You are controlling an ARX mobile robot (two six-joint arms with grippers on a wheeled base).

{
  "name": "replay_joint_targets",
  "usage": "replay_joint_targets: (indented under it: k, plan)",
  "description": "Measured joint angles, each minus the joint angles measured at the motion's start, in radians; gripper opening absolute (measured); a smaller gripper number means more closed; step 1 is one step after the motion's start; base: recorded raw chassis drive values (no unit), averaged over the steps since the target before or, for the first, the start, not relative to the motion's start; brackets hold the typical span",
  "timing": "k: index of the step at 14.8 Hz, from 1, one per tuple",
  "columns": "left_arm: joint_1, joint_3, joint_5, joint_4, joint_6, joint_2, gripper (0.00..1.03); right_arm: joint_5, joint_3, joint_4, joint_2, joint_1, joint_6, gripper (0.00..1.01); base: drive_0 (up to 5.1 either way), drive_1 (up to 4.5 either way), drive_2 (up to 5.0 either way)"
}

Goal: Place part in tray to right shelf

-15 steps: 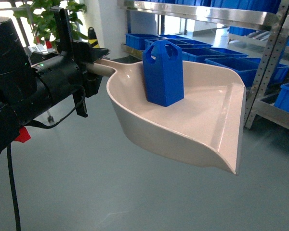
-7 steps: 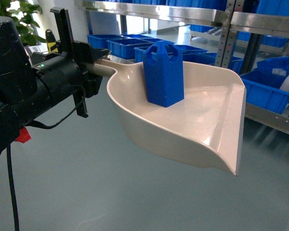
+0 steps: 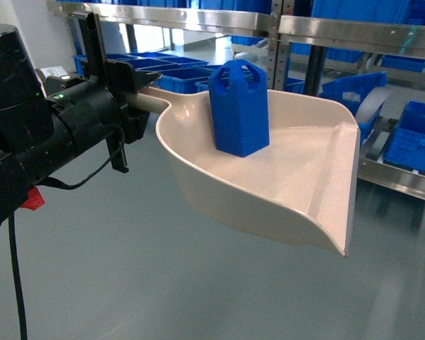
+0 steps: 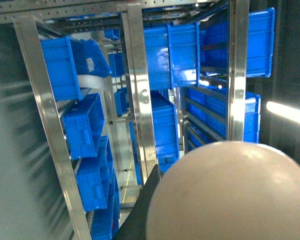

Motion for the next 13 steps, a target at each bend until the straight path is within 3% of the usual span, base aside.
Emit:
replay_joint_targets:
  k: [13]
  plan:
    - [-0.001,0.0,0.002,0.0,0.0,0.0,0.12,0.0,0.0,0.0,0.0,0.0,0.0,0.98,-1.6,-1.64,-1.6]
